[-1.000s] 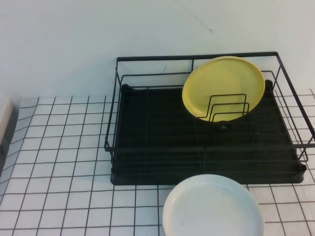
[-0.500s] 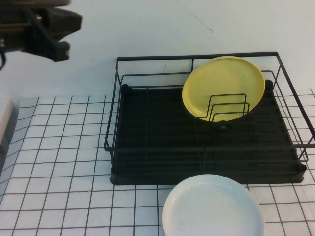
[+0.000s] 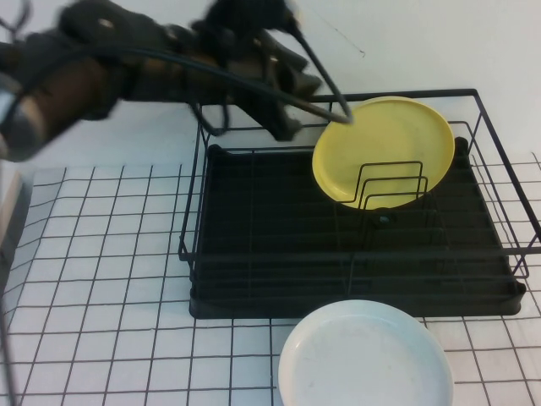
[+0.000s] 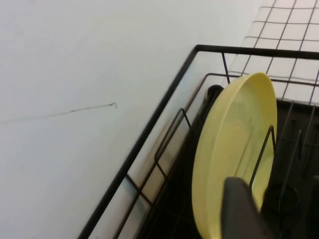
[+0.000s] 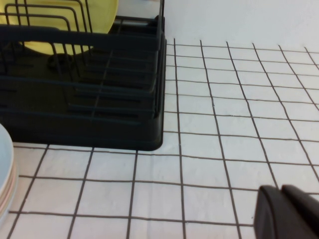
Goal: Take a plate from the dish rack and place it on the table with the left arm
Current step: Grasp the plate from the shelf
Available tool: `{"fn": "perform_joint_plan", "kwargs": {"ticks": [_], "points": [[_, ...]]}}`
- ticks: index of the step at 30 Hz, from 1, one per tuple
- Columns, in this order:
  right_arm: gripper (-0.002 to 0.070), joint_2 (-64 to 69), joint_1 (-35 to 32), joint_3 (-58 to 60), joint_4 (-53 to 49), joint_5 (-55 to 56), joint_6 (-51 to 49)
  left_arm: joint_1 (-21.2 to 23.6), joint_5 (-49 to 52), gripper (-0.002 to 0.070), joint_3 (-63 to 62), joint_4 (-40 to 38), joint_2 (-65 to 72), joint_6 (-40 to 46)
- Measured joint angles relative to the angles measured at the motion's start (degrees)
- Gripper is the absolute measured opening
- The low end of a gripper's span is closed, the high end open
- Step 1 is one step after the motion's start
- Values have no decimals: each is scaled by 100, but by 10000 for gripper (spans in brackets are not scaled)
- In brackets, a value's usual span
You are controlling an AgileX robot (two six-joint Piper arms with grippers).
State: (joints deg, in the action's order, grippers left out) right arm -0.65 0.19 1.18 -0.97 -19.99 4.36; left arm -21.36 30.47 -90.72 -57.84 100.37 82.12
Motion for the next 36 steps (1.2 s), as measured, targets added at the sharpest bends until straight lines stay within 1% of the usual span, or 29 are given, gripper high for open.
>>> {"fn": "perform_joint_plan", "kwargs": {"ticks": [3,5,8,12,25,27,30,32,34,36], "points": [[-2,0,0,0,0,0,0,-264,-304,363,-134,0,379,153],[-2,0,0,0,0,0,0,-404,-708,449,-190,0,600,278],[-2,0,0,0,0,0,0,-583,-1266,497,-203,-11,888,627],[-2,0,0,0,0,0,0,-750,-1761,505,-228,-32,1267,981],[-2,0,0,0,0,0,0,-799,-2448,498,-273,-93,1802,1050],[-2,0,0,0,0,0,0,-799,-2461,482,-273,-107,1857,1060],[-2,0,0,0,0,0,0,-799,-2474,421,-273,-111,1949,1060],[-2,0,0,0,0,0,0,-799,-2554,363,-284,-111,1998,1062],[-2,0,0,0,0,0,0,-799,-2658,291,-296,-121,2042,1074],[-2,0,0,0,0,0,0,-799,-2726,198,-296,-135,2055,1077]]}}
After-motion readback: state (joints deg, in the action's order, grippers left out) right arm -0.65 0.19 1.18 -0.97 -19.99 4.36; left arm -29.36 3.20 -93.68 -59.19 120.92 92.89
